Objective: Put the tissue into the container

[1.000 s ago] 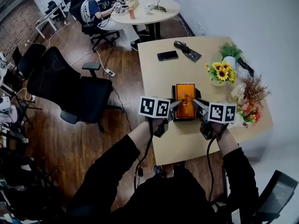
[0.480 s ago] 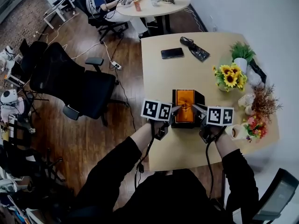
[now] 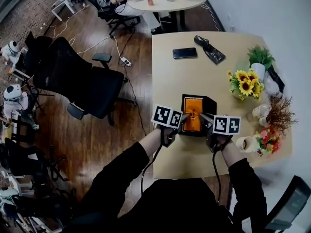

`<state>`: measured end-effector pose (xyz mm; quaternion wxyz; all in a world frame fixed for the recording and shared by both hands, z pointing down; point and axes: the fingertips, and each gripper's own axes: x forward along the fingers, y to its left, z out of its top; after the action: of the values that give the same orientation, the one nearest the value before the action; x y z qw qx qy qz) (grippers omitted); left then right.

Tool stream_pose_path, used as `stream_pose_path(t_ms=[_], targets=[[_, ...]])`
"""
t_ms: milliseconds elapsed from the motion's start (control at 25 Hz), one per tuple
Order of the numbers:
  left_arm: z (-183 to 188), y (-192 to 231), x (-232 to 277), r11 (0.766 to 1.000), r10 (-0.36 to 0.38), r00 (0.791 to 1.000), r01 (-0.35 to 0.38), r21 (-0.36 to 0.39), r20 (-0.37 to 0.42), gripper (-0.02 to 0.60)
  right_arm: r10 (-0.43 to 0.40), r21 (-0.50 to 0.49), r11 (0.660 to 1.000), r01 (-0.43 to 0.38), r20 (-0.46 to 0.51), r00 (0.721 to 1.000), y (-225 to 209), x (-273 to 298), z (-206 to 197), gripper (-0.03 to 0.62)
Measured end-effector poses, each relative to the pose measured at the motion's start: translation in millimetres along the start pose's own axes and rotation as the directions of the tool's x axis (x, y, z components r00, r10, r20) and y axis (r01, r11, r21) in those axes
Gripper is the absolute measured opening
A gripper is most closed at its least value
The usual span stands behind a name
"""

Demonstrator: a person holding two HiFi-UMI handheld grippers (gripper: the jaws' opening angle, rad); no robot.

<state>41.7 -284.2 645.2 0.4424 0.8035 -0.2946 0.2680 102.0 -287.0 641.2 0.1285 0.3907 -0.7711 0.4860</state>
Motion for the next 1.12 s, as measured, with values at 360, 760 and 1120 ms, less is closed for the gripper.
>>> stream_pose_path(t_ms=[360, 760, 1120], targets=[[-11, 9, 10, 1.000, 0.022, 0.999, -0.022, -0.007, -0.034, 0.098, -0.022, 0.003, 1.000, 0.022, -0.013, 1.000, -9, 8, -10, 0.061], [-6, 17, 5, 0.996, 0.084, 0.996, -0.084, 0.000, 0.018, 0.098, -0.055, 0.023, 0.998, 0.056, -0.028, 0.998, -16, 15, -12, 0.053], [-15, 24, -7, 0.996, 0.084, 0.996, -0.083, -0.032, 0.036, 0.097, -0.060, 0.019, 0.998, 0.061, -0.064, 0.996, -17, 17, -13, 0.058]])
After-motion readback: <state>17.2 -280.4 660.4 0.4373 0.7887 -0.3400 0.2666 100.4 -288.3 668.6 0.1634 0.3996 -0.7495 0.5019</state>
